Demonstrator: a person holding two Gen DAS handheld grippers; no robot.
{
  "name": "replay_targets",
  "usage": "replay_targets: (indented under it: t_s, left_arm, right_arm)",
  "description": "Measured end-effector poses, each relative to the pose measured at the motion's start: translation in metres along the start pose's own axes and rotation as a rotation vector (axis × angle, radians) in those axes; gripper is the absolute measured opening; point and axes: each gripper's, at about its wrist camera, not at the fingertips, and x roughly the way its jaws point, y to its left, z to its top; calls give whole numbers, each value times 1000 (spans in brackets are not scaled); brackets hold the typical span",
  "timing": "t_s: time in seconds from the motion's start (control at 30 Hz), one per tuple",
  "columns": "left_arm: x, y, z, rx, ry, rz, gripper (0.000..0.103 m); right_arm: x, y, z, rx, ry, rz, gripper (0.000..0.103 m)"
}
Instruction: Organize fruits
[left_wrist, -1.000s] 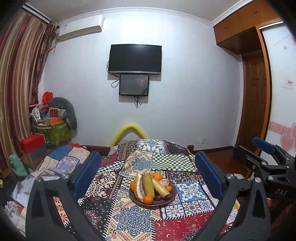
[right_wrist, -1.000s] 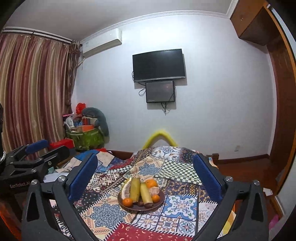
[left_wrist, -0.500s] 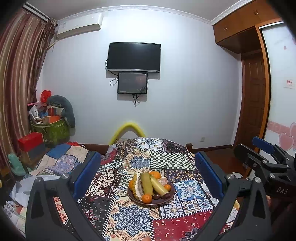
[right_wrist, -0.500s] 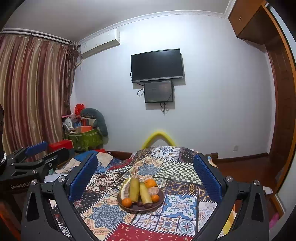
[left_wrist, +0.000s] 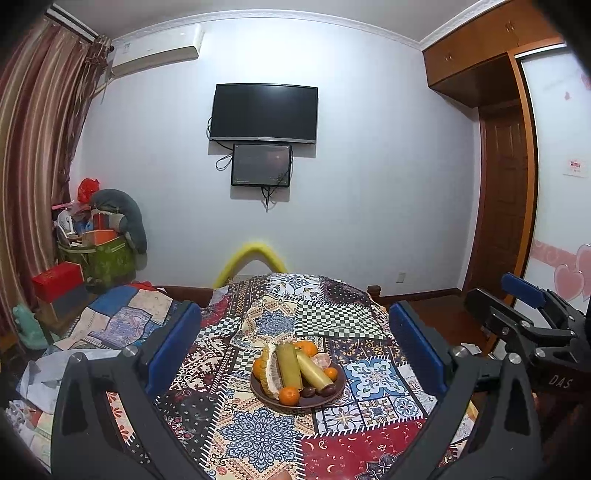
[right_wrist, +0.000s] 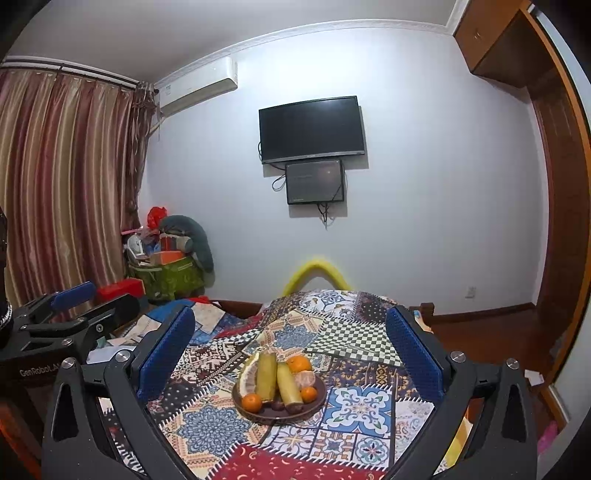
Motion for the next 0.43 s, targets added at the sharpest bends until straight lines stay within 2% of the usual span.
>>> replay_targets:
  t_s: [0.43]
  left_arm:
    - [-3,-4,2,10,-2,-13,103]
  right_arm:
    - [-2,4,0,-8,-3,1,103]
